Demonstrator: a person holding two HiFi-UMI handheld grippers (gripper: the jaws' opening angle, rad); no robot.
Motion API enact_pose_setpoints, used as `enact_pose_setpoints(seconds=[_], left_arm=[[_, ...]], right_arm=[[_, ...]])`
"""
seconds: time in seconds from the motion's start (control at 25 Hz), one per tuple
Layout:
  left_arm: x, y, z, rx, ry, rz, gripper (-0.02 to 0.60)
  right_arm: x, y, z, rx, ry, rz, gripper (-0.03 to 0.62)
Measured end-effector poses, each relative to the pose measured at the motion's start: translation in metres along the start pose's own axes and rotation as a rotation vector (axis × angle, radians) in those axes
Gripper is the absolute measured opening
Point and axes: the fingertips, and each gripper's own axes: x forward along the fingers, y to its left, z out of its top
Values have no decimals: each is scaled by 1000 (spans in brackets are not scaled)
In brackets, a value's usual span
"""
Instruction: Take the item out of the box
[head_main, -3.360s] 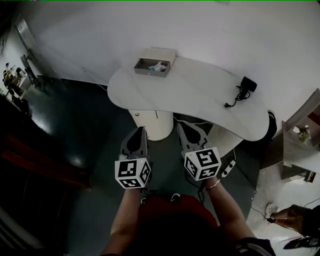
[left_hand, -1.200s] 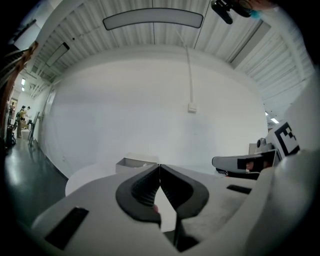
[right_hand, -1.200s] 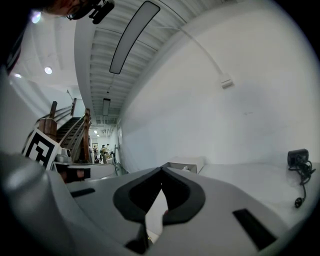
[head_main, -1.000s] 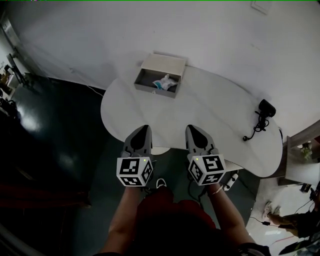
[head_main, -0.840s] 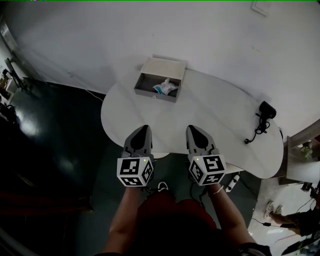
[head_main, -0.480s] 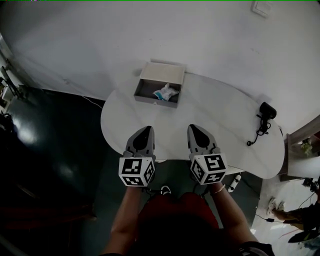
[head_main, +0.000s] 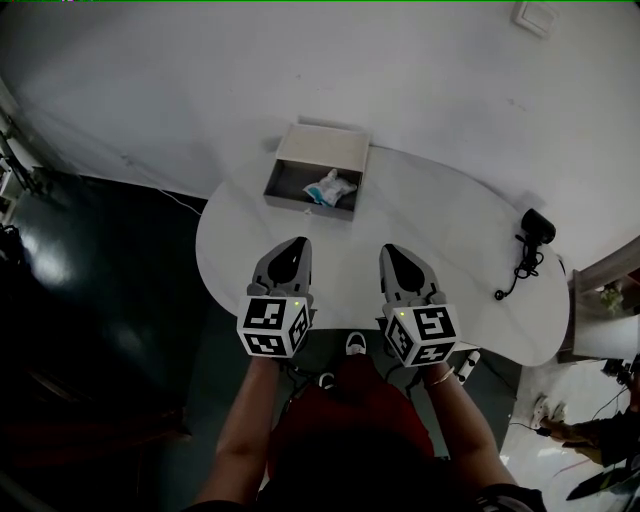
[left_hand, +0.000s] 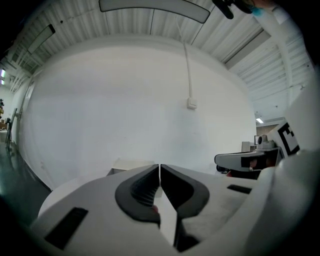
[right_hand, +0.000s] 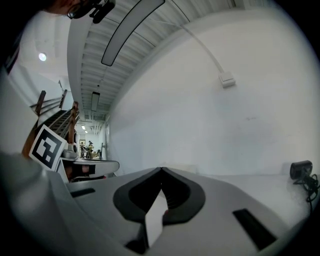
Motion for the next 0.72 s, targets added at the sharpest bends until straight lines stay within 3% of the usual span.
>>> enact_pose_setpoints(seconds=[0.72], left_arm=[[133, 23, 9, 76, 79, -17, 21]], right_arm=[[91, -77, 7, 13, 28, -2, 14]])
